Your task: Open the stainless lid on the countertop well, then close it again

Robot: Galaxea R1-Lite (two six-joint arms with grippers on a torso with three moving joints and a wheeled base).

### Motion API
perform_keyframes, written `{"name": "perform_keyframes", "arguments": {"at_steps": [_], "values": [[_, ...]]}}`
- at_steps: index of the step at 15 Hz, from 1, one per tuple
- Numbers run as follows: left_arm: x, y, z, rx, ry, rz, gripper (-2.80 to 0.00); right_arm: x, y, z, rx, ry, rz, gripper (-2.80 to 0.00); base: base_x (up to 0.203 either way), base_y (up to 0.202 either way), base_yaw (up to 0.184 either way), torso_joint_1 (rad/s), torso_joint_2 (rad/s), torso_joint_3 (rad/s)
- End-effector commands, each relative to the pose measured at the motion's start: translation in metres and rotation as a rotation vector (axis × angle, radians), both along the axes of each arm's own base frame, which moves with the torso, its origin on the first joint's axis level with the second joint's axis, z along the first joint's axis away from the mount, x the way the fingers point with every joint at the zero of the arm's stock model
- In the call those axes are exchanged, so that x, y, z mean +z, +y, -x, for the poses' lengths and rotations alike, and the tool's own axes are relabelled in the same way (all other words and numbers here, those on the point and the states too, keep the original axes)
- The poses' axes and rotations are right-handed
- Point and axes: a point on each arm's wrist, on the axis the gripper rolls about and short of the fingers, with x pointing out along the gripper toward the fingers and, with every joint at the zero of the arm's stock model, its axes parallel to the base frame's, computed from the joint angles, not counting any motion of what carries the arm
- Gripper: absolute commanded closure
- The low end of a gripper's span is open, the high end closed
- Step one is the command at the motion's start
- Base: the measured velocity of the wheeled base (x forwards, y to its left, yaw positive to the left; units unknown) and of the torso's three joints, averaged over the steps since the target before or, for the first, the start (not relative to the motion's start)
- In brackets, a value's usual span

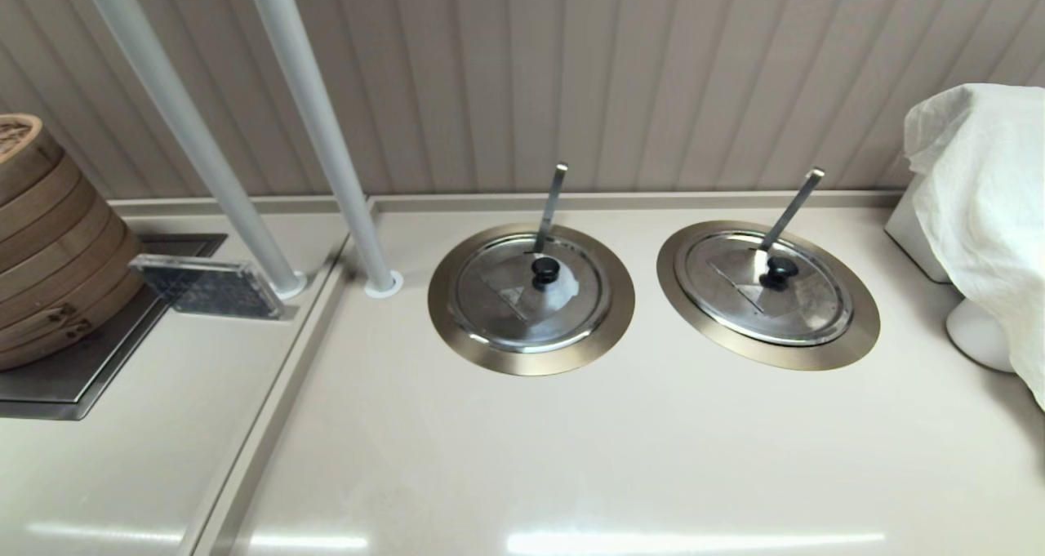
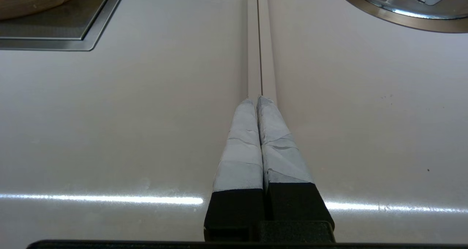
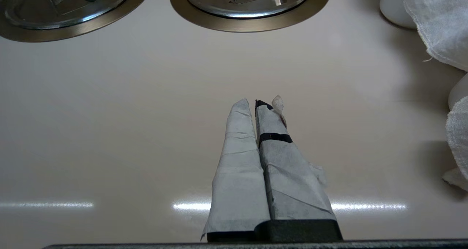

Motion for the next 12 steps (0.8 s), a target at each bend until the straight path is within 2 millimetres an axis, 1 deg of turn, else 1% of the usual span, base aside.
{"name": "perform_keyframes", "arguments": {"at_steps": [1,3,7,12], "values": [[0.0000,0.0000,0.0000,0.001,0.000,0.000,0.00,-0.0008,-0.0001,-0.0006,-0.006,0.003,0.020,0.00,0.000,0.000,0.000,0.000,0.00,0.000],[0.0000,0.0000,0.0000,0.001,0.000,0.000,0.00,-0.0059,-0.0002,-0.0025,-0.010,0.010,0.120,0.00,0.000,0.000,0.000,0.000,0.00,0.000],[0.0000,0.0000,0.0000,0.001,0.000,0.000,0.00,-0.0056,0.0001,-0.0026,0.005,0.008,0.086,0.00,0.000,0.000,0.000,0.000,0.00,0.000],[0.0000,0.0000,0.0000,0.001,0.000,0.000,0.00,-0.0055,0.0001,-0.0026,0.005,0.006,0.084,0.00,0.000,0.000,0.000,0.000,0.00,0.000]]}}
